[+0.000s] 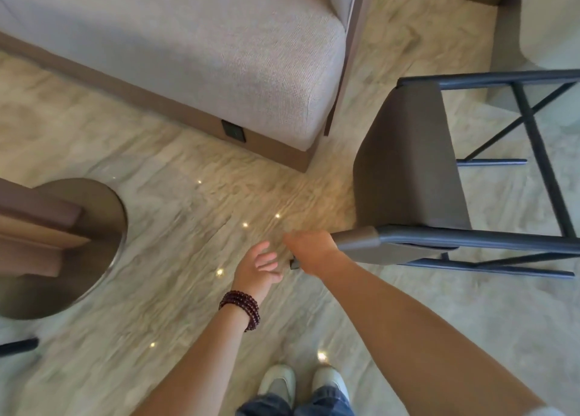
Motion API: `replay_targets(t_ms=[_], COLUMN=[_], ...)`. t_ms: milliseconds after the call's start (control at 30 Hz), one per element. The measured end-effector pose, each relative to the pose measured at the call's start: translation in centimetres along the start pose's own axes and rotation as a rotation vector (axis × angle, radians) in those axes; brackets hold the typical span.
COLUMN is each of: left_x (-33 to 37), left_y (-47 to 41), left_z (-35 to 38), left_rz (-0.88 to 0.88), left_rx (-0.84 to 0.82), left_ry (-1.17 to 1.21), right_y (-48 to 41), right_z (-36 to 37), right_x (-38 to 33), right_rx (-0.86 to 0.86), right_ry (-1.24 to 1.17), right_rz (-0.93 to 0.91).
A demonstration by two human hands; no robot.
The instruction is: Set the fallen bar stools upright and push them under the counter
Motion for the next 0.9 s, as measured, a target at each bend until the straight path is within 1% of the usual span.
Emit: replay_targets(t_ms=[67, 167, 300, 400, 567, 700, 733, 833, 900], left_x=[-1.0, -1.6, -0.7, 0.2, 1.5, 3.2, 3.9, 6.9, 9.4], left_y=[0.0, 1.1, 3.3, 4.7, 6.9, 8.0, 8.2, 8.6, 8.8], left_z=[-0.5, -1.0, -0.7, -0.2, 2.1, 6.9, 8.0, 10.4, 10.9], left_rz=[-0.014, -0.047, -0.046, -0.039, -0.078, -0.221, -0.223, -0.145, -0.048], left_rx=[0.006, 0.005, -0.092, -0.123, -0.152, -0.195, -0.186, -0.156, -0.115], left_ry=[-0.055, -0.1, -0.193, -0.238, -0.27, -0.079, -0.059, -0.062, -0.104], right_y=[-0.5, 0.1, 2.2, 4.0, 6.1, 7.8, 8.3, 10.3, 12.1], right_z=[0.4, 0.6, 0.9, -0.6, -7.1, -13.3, -14.6, -18.1, -20.3], right_x=[0.0, -0.2, -0.1, 0.7, 3.1, 5.4, 5.9, 7.5, 8.6], right_rx=[0.035, 0.045, 0.064, 0.084, 0.17, 0.235, 0.248, 0.293, 0.312], right_ry=[0.01, 0.038, 0.082, 0.089, 0.051, -0.025, -0.044, -0.075, -0.095], right_rz=[0.022, 0.056, 0.051, 0.033, 0.015, 0.062, 0.078, 0.113, 0.145])
Point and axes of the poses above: each hand's wrist, its own y-axis away from the middle knuckle, its own z-axis out of the palm, x = y × z, the point moved 2 cm from there along -y, towards the middle knuckle, and after that the axes turned 12 degrees about x, right-handed, at the moved point
